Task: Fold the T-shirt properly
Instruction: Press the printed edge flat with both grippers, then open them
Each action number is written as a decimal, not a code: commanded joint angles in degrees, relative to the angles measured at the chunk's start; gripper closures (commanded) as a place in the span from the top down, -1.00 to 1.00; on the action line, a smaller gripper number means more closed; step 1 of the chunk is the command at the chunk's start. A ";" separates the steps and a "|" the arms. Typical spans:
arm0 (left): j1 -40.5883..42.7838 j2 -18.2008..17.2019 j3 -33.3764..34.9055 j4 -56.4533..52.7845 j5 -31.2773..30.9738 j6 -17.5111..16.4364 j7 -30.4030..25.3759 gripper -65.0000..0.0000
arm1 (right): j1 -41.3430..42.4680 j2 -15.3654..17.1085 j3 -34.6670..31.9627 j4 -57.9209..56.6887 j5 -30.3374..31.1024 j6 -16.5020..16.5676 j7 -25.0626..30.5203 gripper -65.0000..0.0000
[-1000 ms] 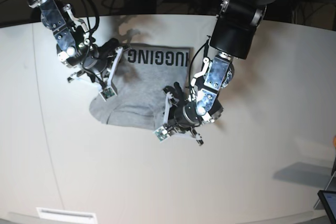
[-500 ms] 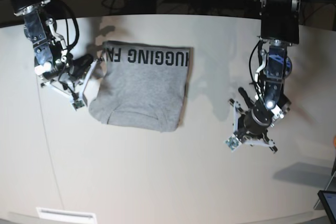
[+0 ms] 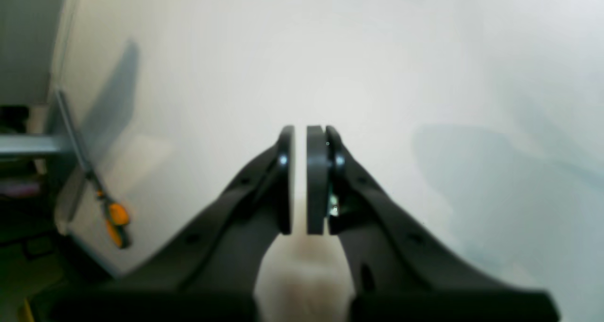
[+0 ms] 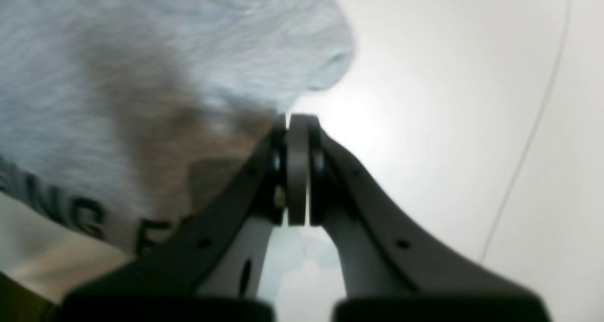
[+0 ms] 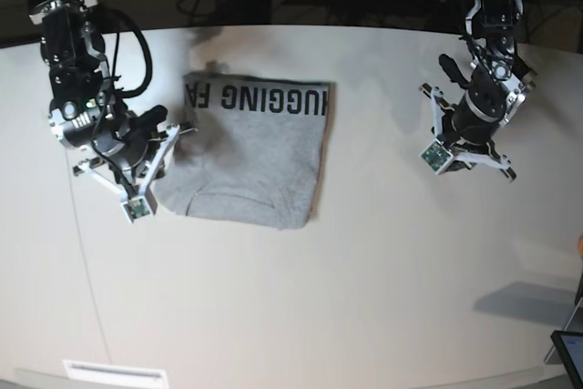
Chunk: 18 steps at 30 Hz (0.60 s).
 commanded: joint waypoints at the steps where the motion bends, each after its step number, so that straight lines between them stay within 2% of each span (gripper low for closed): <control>1: 0.92 0.29 -0.58 0.74 -1.34 0.38 -2.96 -0.88 | 0.01 -0.15 0.28 0.55 -0.37 -0.14 0.40 -1.00; 5: 4.96 3.19 -0.05 0.74 -7.76 0.38 -15.26 -0.88 | -2.02 -1.20 -4.82 0.81 -0.37 -0.14 3.56 -1.00; 8: 5.75 4.95 2.67 0.56 -12.59 0.38 -20.89 -0.88 | -3.69 -2.08 -7.81 0.81 -0.28 -0.40 4.80 -1.00; 14: 5.14 5.48 9.44 0.30 -13.47 0.38 -21.77 -0.88 | -7.11 -5.60 -8.43 0.73 -0.55 -0.40 4.88 -1.00; 18: 3.91 6.27 12.43 -3.30 -12.50 0.38 -21.42 -0.88 | -8.96 -6.30 -8.43 0.46 -0.55 -0.40 5.32 -1.00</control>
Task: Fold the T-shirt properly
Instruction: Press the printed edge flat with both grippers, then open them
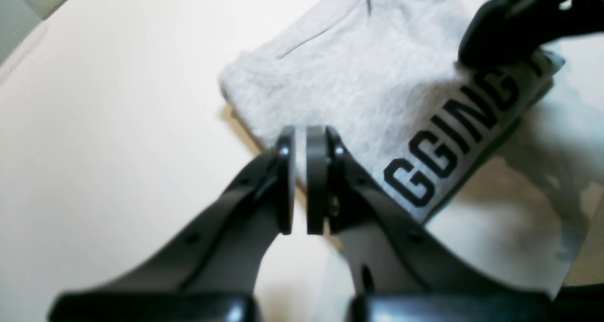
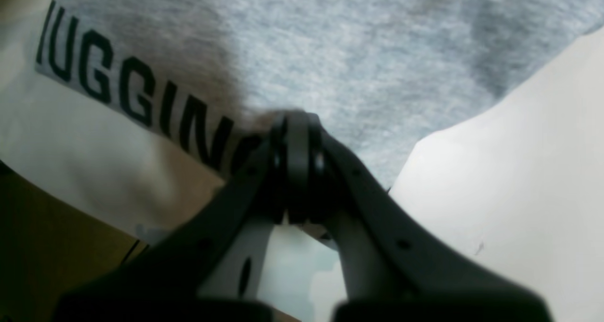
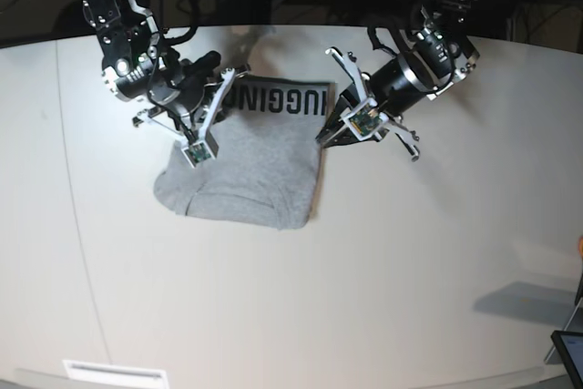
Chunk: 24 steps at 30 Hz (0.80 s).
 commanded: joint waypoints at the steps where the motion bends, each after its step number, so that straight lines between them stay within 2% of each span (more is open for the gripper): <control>1: -0.29 0.02 0.19 -0.67 1.08 0.45 -0.06 -0.88 | -0.44 -0.47 0.12 0.68 0.37 -0.08 1.66 -1.00; 7: -0.47 2.40 1.25 -6.82 9.78 0.45 1.17 -0.88 | -3.08 -0.91 0.12 -0.55 0.37 -0.08 4.47 -1.00; 19: 0.24 2.57 0.63 -1.37 10.13 0.45 1.61 -0.88 | -2.11 -0.29 0.29 1.12 0.28 -0.08 4.47 -1.00; 24: 1.73 2.92 -2.80 3.99 10.04 0.45 1.26 -0.88 | 0.35 1.64 0.12 1.56 0.28 -0.08 4.47 -1.00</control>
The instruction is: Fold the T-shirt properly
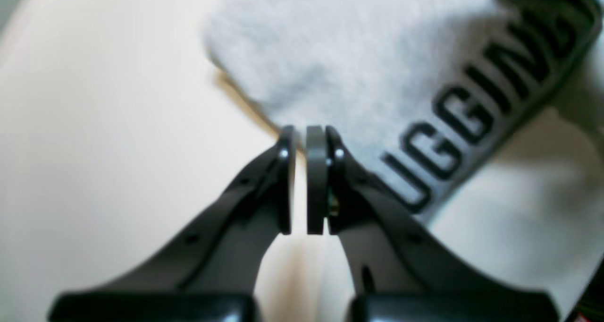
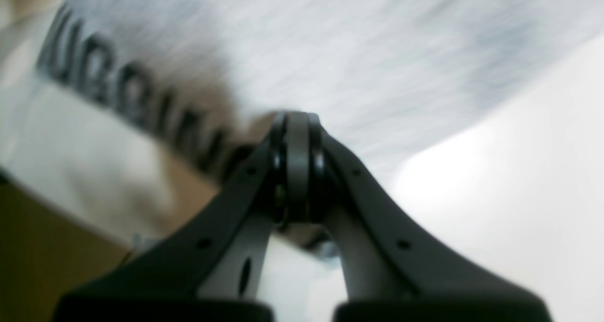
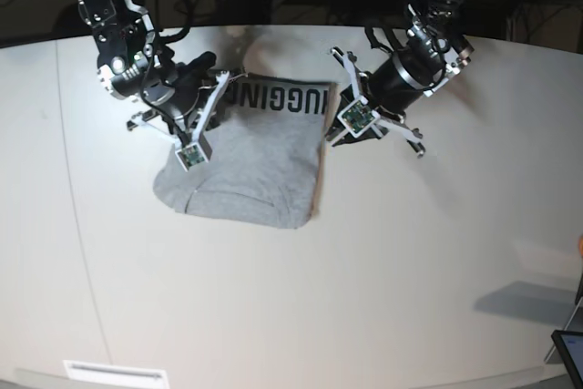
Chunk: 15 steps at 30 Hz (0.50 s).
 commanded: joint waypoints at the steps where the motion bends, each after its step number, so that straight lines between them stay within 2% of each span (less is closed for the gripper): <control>1: 0.12 -0.25 -0.83 1.26 -0.54 0.38 -1.23 -0.88 | 0.83 0.00 0.23 1.34 0.28 -0.06 1.17 -1.00; 3: 0.82 -0.33 -1.71 1.09 -0.71 0.38 -1.50 -0.89 | 1.10 1.50 0.40 1.52 0.28 -0.06 4.60 -1.00; 5: 1.61 -0.42 -1.98 0.82 -0.71 0.38 -3.69 -0.89 | 0.66 3.61 0.40 1.52 0.20 -0.06 11.81 -1.00; 8: 4.42 -0.60 -2.15 -0.06 -0.80 0.38 -15.21 -0.89 | -2.77 6.77 0.76 1.34 -0.16 -0.14 29.92 -1.00; 10: 5.57 -0.25 -2.24 -0.76 -0.80 0.69 -23.56 -0.93 | -5.93 7.30 1.20 0.99 -3.06 -0.14 42.84 -1.00; 12: 6.45 -0.16 -2.50 -2.34 -0.18 5.26 -32.00 -0.95 | -9.45 6.42 2.87 0.02 -9.03 -0.14 54.01 -1.00; 15: 7.76 -0.51 -2.86 -5.86 -0.27 11.77 -40.27 -0.95 | -13.50 0.88 6.03 -1.21 -16.42 -0.14 60.95 -1.00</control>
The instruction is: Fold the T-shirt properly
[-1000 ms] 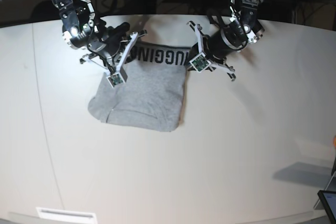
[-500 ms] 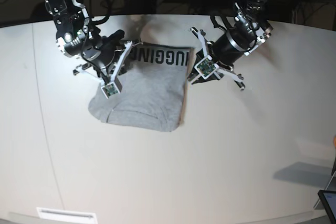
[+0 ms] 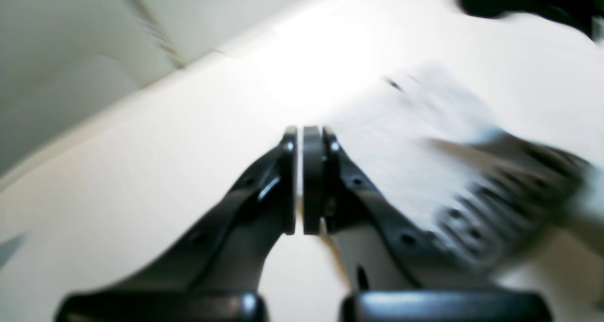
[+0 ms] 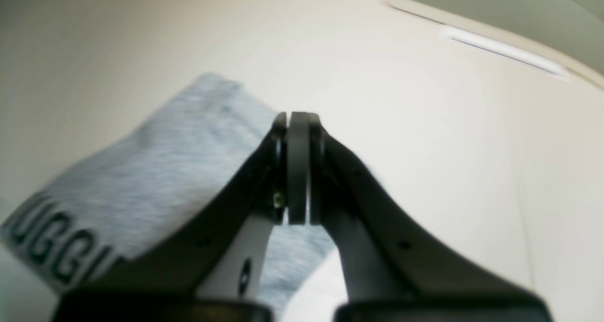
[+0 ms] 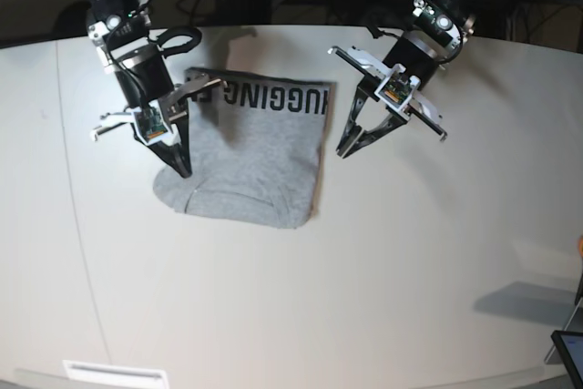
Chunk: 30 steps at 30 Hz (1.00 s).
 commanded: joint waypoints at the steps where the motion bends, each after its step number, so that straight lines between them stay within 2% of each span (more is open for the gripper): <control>1: 1.19 -0.49 -0.23 -0.42 -0.53 1.00 -3.03 -0.95 | -1.35 -1.71 1.29 0.63 -1.72 -0.14 3.17 -1.00; 4: 5.14 -1.19 -1.73 -2.88 -0.53 2.49 -8.92 -0.96 | -6.27 -6.54 4.81 0.36 -7.08 -0.06 7.30 -1.00; 6: 8.40 -1.28 -2.87 -3.59 -0.53 2.58 -12.79 -0.96 | -9.88 -8.39 6.13 0.45 -8.49 -0.06 12.75 -1.00; 10: 14.81 -1.19 -3.57 -4.55 -0.53 2.76 -20.35 -0.96 | -17.00 -9.01 6.74 0.36 -8.58 -0.06 23.21 -1.00; 14: 19.74 -1.19 -3.22 -5.96 -0.45 2.76 -26.86 -0.97 | -23.24 -9.09 6.74 0.27 -8.58 -0.06 30.33 -1.00; 16: 21.50 -1.19 -2.87 -7.10 -0.45 2.76 -28.35 -0.97 | -26.40 -9.09 6.74 0.19 -8.58 -0.06 31.83 -1.00; 24: 28.00 -1.28 -2.87 -15.54 -0.36 2.76 -37.32 -0.97 | -37.57 -9.18 6.83 -0.87 -8.58 -0.32 32.00 -1.00; 25: 28.62 -1.28 -2.87 -16.95 -0.36 2.76 -38.28 -0.97 | -38.89 -9.18 6.83 -1.48 -8.58 -1.37 32.00 -1.00; 28: 29.58 -1.28 -2.87 -21.52 -0.36 2.76 -41.19 -0.97 | -41.35 -9.97 6.83 -4.12 -8.58 -8.14 32.00 -1.00; 30: 29.67 -1.28 -2.78 -25.13 -0.36 2.76 -43.12 -0.97 | -42.23 -9.80 7.27 -6.76 -8.58 -11.22 32.00 -1.00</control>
